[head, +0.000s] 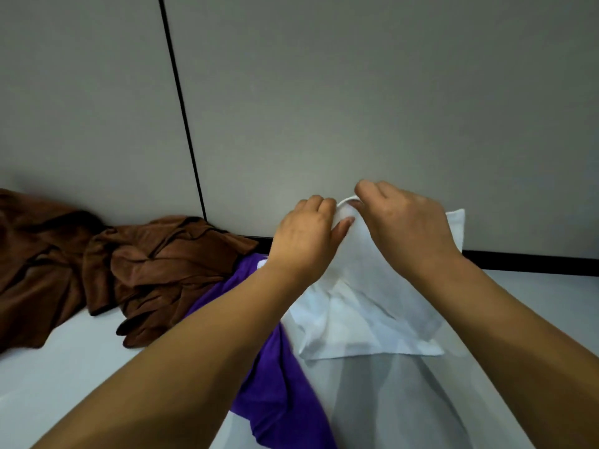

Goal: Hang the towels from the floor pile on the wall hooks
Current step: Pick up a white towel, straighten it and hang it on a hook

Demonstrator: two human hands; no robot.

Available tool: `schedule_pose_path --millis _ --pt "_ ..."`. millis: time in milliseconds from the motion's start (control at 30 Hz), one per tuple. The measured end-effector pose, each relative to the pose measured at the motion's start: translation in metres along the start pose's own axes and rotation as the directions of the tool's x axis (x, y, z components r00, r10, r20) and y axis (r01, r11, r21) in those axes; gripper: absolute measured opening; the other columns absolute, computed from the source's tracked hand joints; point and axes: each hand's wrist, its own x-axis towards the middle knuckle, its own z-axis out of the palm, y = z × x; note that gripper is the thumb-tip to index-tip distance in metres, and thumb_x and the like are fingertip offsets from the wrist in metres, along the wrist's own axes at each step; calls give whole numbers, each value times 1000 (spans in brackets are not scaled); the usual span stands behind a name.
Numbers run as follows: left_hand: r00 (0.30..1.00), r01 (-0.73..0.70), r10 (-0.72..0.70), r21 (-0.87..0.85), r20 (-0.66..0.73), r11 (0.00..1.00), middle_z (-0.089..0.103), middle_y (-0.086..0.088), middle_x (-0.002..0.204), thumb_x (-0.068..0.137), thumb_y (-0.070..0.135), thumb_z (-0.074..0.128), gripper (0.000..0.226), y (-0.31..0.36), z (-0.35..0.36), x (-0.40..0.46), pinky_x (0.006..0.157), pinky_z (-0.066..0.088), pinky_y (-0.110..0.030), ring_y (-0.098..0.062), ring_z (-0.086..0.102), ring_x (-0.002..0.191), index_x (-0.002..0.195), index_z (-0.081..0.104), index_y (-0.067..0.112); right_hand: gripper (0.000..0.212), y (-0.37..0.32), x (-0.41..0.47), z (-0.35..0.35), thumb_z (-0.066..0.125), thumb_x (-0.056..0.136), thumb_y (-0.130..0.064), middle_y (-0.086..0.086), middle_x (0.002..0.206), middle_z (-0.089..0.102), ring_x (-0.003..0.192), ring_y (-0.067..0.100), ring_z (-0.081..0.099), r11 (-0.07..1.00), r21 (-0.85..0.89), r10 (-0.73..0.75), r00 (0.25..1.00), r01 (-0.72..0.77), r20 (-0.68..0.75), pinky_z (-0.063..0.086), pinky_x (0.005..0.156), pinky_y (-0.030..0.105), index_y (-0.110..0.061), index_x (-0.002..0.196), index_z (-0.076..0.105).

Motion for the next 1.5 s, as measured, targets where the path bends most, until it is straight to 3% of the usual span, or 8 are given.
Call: schedule_pose_path --millis 100,267,467,767,1033,1200,1333,1500 --pt "998 -20 16 -70 -61 997 50 -7 92 100 33 36 30 6 -7 -1 70 29 -28 -26 50 90 99 51 7 17 -4 4 -5 49 88 -22 7 56 49 37 26 45 1000 0 -4 998 4 -55 20 44 20 -8 79 54" --pt "981 138 -170 -288 -88 948 51 -7 88 101 27 34 22 5 -16 -4 72 37 -36 -27 50 83 88 43 11 20 -11 1 -7 74 80 -12 7 55 49 35 26 44 1000 5 -25 1000 25 -19 21 43 20 -7 77 55" --pt "972 155 -211 -386 -107 910 45 2 73 102 30 30 23 4 -19 -4 61 31 -31 -21 45 69 86 38 14 34 -8 3 -9 41 91 -33 3 51 47 33 24 40 999 -13 -35 997 34 -65 0 53 11 -9 71 53" --pt "982 163 -175 -157 -67 974 30 3 56 89 53 48 51 -8 -17 -6 55 20 -32 -24 34 61 60 21 20 34 2 -4 -6 40 91 -31 3 51 49 36 21 33 999 44 -4 988 11 -156 1 55 9 -9 70 54" --pt "960 238 -269 -282 -77 929 31 2 52 92 39 53 51 -17 -1 -9 54 19 -34 -23 34 58 54 26 18 37 3 -4 -2 39 92 -33 2 50 47 39 18 26 994 104 48 983 -30 -175 8 48 11 -8 69 53" --pt "947 294 -321 -382 -9 876 32 -1 51 90 38 57 51 -28 -1 -6 54 20 -35 -23 32 58 54 29 14 38 16 -9 1 39 91 -36 1 51 48 36 24 41 986 118 138 978 -121 -158 12 44 13 -10 69 55" --pt "951 302 -307 -254 21 919 37 -2 54 90 50 52 53 -21 -9 -1 54 28 -32 -28 38 60 57 31 14 41 29 -13 3 38 93 -41 4 60 57 49 29 53 970 148 213 969 -193 -129 29 50 23 -11 76 61" --pt "956 271 -282 -116 -86 956 35 -1 56 93 39 51 47 -22 -12 2 54 25 -31 -32 40 63 60 29 15 41 43 -11 -5 38 93 -40 9 72 63 63 34 58 947 175 296 942 -268 -157 30 56 28 -10 86 65"
